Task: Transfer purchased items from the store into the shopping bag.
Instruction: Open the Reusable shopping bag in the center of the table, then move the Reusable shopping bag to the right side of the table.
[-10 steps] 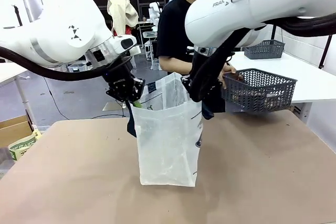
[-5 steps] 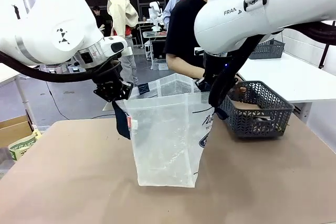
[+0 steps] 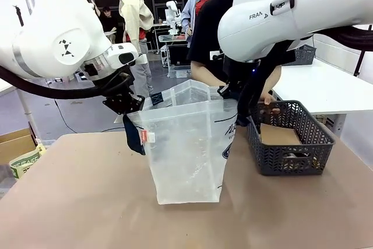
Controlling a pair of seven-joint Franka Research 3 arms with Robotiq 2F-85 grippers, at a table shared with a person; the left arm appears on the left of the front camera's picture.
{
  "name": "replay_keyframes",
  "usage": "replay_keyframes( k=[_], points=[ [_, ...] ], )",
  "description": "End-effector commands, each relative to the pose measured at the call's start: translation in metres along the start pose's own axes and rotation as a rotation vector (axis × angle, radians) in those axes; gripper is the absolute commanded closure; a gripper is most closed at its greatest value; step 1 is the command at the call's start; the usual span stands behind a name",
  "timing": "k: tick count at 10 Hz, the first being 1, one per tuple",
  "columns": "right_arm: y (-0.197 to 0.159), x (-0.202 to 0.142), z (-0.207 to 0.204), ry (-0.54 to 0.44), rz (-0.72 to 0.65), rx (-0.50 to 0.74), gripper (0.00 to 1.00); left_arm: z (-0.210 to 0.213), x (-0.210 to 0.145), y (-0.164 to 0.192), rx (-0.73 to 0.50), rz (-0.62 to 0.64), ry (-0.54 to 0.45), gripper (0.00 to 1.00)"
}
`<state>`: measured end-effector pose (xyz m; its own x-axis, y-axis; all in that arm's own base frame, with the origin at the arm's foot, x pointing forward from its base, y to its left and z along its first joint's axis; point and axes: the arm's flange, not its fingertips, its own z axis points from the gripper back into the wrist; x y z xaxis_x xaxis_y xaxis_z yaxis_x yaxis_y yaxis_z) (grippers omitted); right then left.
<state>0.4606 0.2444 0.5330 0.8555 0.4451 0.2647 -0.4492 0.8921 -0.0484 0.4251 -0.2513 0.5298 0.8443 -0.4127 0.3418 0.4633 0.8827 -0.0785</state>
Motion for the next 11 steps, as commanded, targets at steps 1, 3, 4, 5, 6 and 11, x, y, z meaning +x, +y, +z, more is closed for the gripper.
replay_keyframes(
  k=[1, 3, 4, 5, 6, 11],
  points=[
    [-0.0065, -0.0008, -0.0073, -0.016, 0.040, 0.043, 1.00, -0.0051, -0.0046, 0.0031, -0.009, -0.040, -0.013, 1.00],
    [-0.0031, -0.0018, -0.0106, -0.031, 0.059, 0.049, 1.00, -0.0041, -0.0033, 0.0010, -0.009, -0.056, -0.040, 1.00],
    [-0.0009, -0.0022, -0.0131, -0.028, 0.044, 0.045, 1.00, -0.0044, -0.0006, 0.0007, -0.016, -0.065, -0.041, 1.00],
    [-0.0004, -0.0026, -0.0143, -0.032, 0.053, 0.051, 1.00, -0.0020, -0.0002, -0.0028, -0.002, -0.027, -0.007, 1.00],
    [0.0009, 0.0024, -0.0077, -0.011, 0.037, 0.018, 1.00, -0.0020, -0.0002, -0.0028, -0.002, -0.027, -0.007, 1.00],
    [0.0009, 0.0024, -0.0077, -0.011, 0.037, 0.018, 1.00, -0.0020, -0.0002, -0.0028, -0.002, -0.027, -0.007, 1.00]
  ],
)
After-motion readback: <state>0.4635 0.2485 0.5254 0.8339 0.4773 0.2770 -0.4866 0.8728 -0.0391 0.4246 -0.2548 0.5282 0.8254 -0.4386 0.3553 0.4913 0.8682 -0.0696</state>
